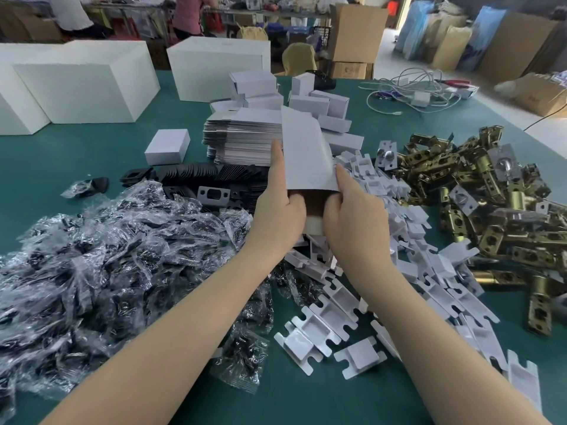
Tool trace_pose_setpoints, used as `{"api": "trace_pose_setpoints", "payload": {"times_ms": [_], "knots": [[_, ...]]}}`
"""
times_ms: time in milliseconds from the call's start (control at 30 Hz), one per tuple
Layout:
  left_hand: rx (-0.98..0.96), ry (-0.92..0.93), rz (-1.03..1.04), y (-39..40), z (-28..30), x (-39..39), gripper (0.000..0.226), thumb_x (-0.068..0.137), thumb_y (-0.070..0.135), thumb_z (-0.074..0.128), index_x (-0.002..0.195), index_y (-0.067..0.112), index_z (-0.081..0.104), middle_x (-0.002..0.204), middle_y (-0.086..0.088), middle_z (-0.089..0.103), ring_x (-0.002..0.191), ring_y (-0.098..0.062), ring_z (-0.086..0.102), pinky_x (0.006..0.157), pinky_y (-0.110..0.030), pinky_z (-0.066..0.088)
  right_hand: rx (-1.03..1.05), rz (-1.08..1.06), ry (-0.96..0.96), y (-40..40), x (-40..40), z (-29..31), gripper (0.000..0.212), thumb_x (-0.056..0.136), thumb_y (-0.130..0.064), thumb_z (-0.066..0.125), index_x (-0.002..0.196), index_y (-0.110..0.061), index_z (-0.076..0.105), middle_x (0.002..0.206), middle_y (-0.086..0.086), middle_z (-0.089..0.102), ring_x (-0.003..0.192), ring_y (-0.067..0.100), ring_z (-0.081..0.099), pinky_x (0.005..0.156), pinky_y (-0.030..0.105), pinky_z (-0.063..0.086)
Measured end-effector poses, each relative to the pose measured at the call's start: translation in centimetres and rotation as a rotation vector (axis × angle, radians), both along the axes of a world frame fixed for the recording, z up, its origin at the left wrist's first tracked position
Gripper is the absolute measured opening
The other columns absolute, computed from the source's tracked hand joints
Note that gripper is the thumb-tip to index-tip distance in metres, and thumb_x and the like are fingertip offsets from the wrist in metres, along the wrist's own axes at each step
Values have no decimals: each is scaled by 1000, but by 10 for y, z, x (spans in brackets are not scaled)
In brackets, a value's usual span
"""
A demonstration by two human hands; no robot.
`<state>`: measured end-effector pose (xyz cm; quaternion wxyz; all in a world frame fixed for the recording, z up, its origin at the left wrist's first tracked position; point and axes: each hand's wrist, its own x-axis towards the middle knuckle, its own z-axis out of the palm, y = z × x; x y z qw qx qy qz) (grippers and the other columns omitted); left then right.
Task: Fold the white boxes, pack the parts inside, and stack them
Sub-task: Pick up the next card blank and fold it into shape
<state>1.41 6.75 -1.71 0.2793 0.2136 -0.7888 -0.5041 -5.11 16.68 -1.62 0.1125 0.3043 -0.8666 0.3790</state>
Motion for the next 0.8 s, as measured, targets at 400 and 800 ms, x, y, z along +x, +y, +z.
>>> {"api": "trace_pose_setpoints", "payload": {"times_ms": [400,800], "knots": [[-132,-114,-270,-10,12,0,83,96,13,52,158,20,-2,137,-3,53,116,-12,54,93,-25,46,-525,168,-373,2,-5,11,44,97,-13,42,128,-33,65,84,-11,72,67,11,50,58,27,41],[761,207,-50,-47,20,5,25,94,19,65,117,23,56,96,3,76,79,-10,73,59,-26,56,-522,653,-910,9,-15,14,44,93,-1,57,132,-22,56,99,6,72,89,24,64,79,38,57]]}}
